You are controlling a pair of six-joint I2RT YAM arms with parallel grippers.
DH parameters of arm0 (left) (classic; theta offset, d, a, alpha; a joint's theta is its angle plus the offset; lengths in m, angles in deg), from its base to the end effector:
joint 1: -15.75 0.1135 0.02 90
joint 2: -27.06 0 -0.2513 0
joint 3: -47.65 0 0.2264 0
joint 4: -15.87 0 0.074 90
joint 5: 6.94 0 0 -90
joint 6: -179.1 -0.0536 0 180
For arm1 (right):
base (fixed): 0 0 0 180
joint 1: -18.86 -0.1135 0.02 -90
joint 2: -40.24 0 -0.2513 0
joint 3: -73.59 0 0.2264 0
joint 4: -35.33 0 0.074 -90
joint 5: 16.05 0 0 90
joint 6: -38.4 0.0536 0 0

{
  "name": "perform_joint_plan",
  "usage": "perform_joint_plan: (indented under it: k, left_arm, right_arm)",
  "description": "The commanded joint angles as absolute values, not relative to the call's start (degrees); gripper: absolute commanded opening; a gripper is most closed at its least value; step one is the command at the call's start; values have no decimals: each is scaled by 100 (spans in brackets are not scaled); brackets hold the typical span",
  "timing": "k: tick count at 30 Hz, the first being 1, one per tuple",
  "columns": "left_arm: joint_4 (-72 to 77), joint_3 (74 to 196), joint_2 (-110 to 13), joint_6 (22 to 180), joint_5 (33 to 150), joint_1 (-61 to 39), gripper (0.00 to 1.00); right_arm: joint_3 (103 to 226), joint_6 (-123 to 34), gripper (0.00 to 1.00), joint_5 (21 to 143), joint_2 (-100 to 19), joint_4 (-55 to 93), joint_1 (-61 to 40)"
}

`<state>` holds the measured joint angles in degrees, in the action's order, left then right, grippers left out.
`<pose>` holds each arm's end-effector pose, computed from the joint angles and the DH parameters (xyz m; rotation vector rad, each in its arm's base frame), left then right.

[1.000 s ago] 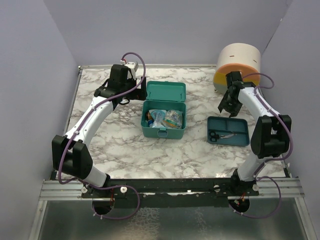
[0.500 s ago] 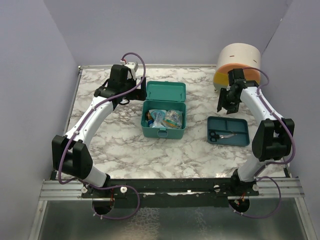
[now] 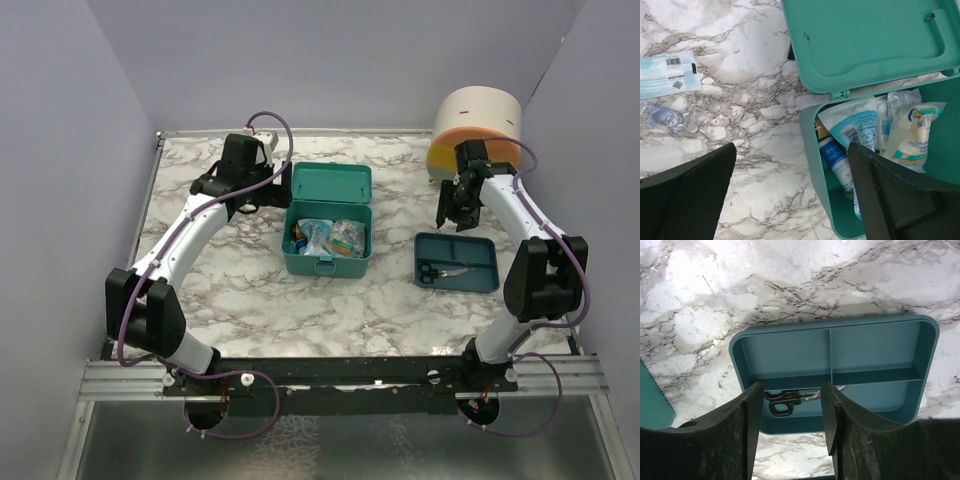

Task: Organize the medicine kit

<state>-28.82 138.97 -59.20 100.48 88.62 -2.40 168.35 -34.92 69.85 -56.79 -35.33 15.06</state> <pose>0.3093 -0.1069 0.3030 0.1871 2.2797 -0.3814 0.3140 0.0170 0.2321 0.3332 2.8162 -0.0242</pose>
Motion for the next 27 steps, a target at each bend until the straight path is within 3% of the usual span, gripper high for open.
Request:
perform_joint_plan:
  k: [1, 23, 25, 27]
  left_arm:
    - [-3180, 13799, -6047, 9904, 8924, -309, 96]
    - [-3322, 13983, -6016, 9896, 8861, -323, 96]
    - [-3338, 14008, -6009, 9887, 8855, -323, 96]
    - [-3346, 14018, -6008, 9886, 8843, -323, 96]
  right_arm:
    - [16739, -3354, 50, 6554, -5681, -3557, 1517]
    - [15590, -3831, 46, 6234, -6193, -2517, 1693]
    - [15580, -3872, 43, 6226, -6265, -2438, 1692]
    - [15561, -3895, 30, 6255, -6301, -2370, 1693]
